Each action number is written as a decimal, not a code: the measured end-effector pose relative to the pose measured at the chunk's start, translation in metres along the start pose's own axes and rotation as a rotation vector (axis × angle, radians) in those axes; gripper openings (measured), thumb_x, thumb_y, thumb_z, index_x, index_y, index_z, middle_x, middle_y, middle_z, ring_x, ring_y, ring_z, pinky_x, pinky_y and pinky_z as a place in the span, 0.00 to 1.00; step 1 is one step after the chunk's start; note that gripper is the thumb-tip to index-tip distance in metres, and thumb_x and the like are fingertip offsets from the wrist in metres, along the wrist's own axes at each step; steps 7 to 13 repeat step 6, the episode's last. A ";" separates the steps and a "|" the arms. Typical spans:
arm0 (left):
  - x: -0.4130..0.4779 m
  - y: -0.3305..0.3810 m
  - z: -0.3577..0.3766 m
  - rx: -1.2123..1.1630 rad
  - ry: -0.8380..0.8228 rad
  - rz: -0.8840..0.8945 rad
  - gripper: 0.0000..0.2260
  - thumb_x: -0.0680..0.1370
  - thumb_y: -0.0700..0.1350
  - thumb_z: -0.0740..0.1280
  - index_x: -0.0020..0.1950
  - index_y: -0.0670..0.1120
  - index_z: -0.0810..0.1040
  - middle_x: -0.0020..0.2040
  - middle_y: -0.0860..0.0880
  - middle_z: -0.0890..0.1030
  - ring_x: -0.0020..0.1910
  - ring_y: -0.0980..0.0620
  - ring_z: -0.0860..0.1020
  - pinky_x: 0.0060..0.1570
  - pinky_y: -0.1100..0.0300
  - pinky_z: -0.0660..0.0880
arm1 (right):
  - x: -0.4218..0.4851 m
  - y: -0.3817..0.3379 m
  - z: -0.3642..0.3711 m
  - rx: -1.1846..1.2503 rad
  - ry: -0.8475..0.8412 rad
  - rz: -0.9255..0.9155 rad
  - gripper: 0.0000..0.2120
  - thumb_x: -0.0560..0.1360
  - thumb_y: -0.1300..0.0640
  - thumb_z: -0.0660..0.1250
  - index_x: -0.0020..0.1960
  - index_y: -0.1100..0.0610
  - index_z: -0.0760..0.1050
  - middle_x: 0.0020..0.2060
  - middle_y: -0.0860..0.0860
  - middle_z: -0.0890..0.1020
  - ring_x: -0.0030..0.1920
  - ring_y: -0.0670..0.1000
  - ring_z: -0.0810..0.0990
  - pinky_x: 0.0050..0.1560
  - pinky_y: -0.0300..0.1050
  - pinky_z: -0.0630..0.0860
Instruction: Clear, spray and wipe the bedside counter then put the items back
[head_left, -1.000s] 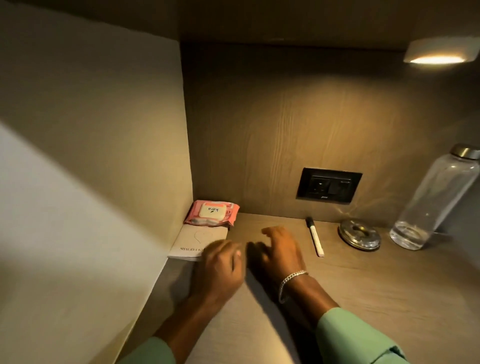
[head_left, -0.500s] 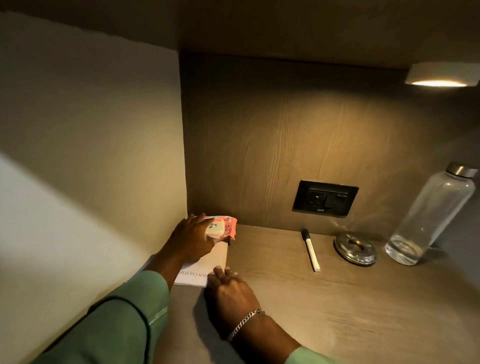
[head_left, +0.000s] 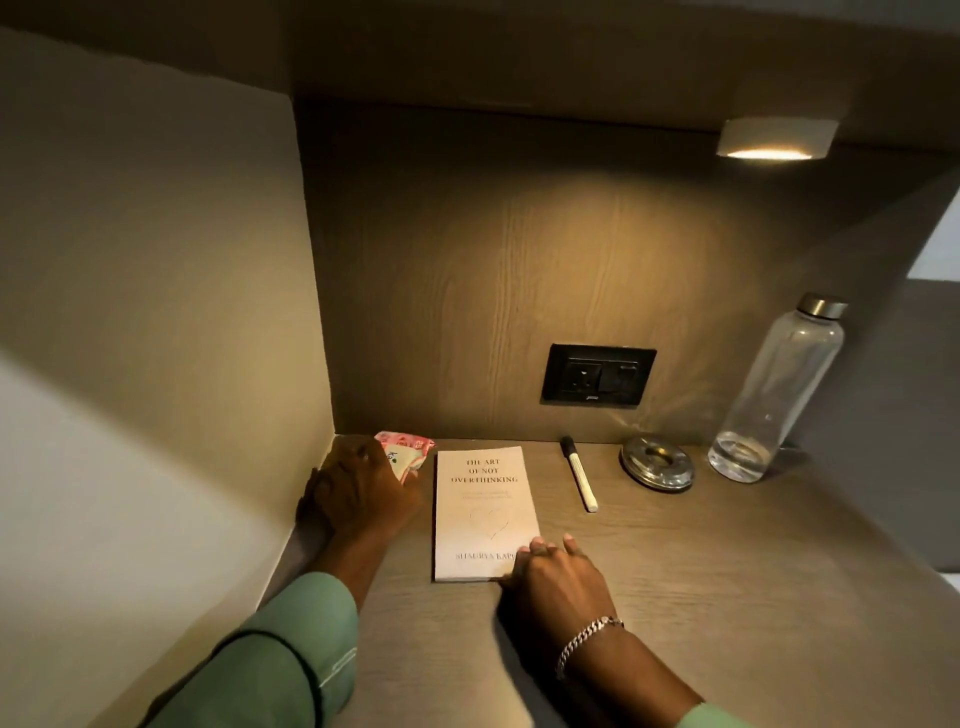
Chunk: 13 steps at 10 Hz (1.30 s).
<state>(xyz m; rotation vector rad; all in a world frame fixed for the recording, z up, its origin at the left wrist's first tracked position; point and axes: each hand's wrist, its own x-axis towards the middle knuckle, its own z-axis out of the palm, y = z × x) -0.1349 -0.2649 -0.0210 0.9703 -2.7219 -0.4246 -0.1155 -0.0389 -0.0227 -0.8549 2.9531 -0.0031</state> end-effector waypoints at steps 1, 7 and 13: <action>-0.013 0.008 0.001 0.025 -0.042 -0.038 0.35 0.73 0.67 0.55 0.73 0.48 0.55 0.72 0.38 0.63 0.70 0.34 0.60 0.69 0.37 0.55 | 0.006 0.006 -0.008 0.043 0.037 0.061 0.18 0.77 0.49 0.58 0.60 0.57 0.75 0.60 0.54 0.79 0.62 0.54 0.77 0.73 0.50 0.61; -0.039 0.036 0.004 0.022 -0.040 -0.026 0.28 0.77 0.62 0.52 0.74 0.52 0.56 0.73 0.42 0.61 0.70 0.40 0.61 0.68 0.44 0.63 | -0.002 0.018 -0.034 0.257 -0.014 0.160 0.18 0.77 0.54 0.66 0.65 0.57 0.72 0.65 0.55 0.76 0.60 0.56 0.79 0.61 0.50 0.77; -0.039 0.036 0.004 0.022 -0.040 -0.026 0.28 0.77 0.62 0.52 0.74 0.52 0.56 0.73 0.42 0.61 0.70 0.40 0.61 0.68 0.44 0.63 | -0.002 0.018 -0.034 0.257 -0.014 0.160 0.18 0.77 0.54 0.66 0.65 0.57 0.72 0.65 0.55 0.76 0.60 0.56 0.79 0.61 0.50 0.77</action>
